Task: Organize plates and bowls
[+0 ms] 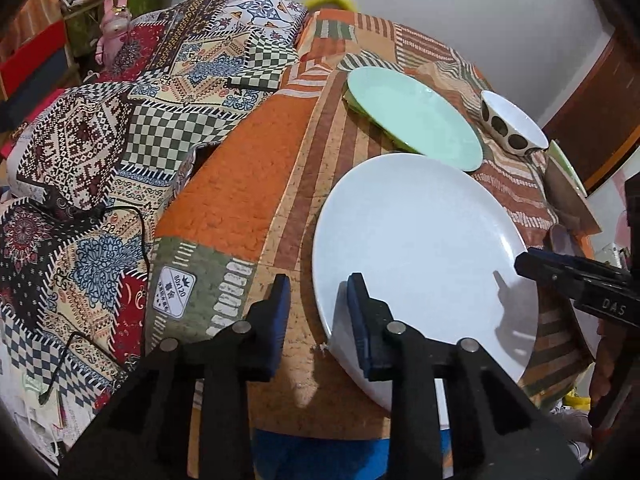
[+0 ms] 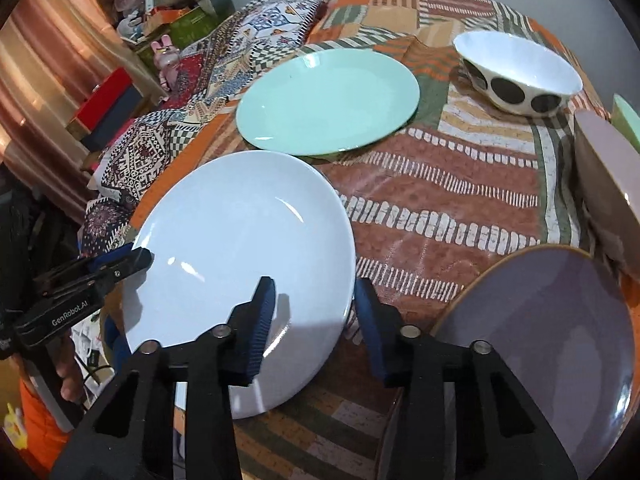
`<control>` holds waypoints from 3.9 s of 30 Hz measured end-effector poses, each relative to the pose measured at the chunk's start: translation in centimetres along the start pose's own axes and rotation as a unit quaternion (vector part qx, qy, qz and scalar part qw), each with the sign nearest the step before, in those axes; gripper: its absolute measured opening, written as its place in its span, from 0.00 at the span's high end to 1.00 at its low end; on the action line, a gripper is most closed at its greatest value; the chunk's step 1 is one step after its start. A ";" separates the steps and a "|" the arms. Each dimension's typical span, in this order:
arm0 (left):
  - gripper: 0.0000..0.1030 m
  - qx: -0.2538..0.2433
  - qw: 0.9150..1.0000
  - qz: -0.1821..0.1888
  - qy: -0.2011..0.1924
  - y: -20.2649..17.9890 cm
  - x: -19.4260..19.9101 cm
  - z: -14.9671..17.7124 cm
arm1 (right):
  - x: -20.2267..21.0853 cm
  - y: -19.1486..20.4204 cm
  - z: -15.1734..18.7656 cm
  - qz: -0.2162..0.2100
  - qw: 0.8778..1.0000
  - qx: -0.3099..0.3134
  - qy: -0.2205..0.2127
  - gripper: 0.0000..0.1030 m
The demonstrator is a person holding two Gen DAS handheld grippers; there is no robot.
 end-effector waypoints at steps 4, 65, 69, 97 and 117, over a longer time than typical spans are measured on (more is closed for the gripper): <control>0.80 -0.003 1.000 0.019 0.004 -0.6 -0.3 0.1 | -0.7 -0.3 0.4 0.003 1.000 -0.011 0.014 0.71; 0.78 -0.193 0.980 0.049 0.025 -24.9 1.2 1.8 | 13.5 -15.0 6.4 0.049 0.982 -0.130 -0.128 0.76; 0.77 -0.202 0.977 0.051 0.037 -25.7 0.3 2.3 | 13.4 -16.4 7.2 0.054 0.981 -0.140 -0.121 0.76; 0.71 -0.182 0.980 0.055 0.063 -25.6 -2.8 2.8 | 12.1 -17.3 7.8 0.089 0.984 -0.123 -0.095 0.74; 0.72 -0.170 0.985 0.027 -0.015 -23.1 2.0 -1.4 | 15.0 -15.4 5.3 0.087 0.983 -0.089 -0.132 0.66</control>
Point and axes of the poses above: each gripper's, at about its wrist camera, not at the fingertips, and x roughly against the way its jaws point, y to its left, z to its underside, the point moved 10 cm from there along -x, roughly the way its jaws point, and after that the axes turned 1 degree about z, right-handed, at the moved point
